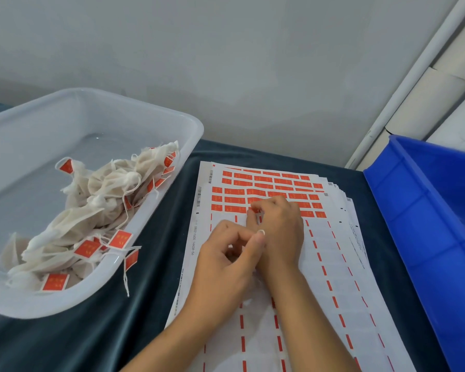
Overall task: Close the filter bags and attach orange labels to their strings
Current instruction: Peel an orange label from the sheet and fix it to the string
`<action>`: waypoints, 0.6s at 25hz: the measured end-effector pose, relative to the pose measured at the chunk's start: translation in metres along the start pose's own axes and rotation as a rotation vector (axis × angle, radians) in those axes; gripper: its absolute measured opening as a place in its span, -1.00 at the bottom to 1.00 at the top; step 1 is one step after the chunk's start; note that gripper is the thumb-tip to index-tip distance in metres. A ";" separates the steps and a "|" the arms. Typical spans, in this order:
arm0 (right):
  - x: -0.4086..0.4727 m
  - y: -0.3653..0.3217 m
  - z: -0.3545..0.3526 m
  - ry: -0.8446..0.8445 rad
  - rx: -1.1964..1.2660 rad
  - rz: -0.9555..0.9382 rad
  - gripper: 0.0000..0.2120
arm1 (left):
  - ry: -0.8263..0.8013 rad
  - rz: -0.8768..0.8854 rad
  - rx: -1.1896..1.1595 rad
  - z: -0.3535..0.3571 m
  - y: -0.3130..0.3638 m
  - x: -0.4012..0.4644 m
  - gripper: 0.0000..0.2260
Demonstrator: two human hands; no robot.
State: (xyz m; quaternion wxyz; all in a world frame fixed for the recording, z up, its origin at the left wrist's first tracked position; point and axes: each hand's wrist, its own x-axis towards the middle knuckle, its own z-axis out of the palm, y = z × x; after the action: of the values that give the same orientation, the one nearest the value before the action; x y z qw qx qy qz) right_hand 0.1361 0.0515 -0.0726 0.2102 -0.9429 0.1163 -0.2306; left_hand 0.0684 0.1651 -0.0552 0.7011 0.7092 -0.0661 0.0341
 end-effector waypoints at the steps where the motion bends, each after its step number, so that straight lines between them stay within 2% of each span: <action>1: 0.006 -0.001 -0.002 -0.011 0.011 0.003 -0.73 | 0.024 -0.004 0.002 0.000 -0.001 0.001 -0.84; 6: 0.019 -0.007 -0.012 -0.083 -0.069 -0.040 -0.74 | 0.028 -0.060 -0.062 -0.001 0.002 0.002 -0.82; 12: 0.009 -0.009 -0.009 -0.098 -0.161 -0.345 -0.58 | 0.041 -0.068 -0.093 -0.002 0.003 0.003 -0.77; 15: 0.007 -0.007 -0.008 -0.055 -0.100 -0.395 -0.58 | 0.045 -0.075 -0.094 -0.001 0.002 0.003 -0.77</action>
State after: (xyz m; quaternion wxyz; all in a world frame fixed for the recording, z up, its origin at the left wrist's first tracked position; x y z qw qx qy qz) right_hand 0.1392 0.0529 -0.0605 0.1167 -0.9626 -0.0655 -0.2355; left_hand 0.0711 0.1655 -0.0526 0.7357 0.6765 -0.0254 0.0208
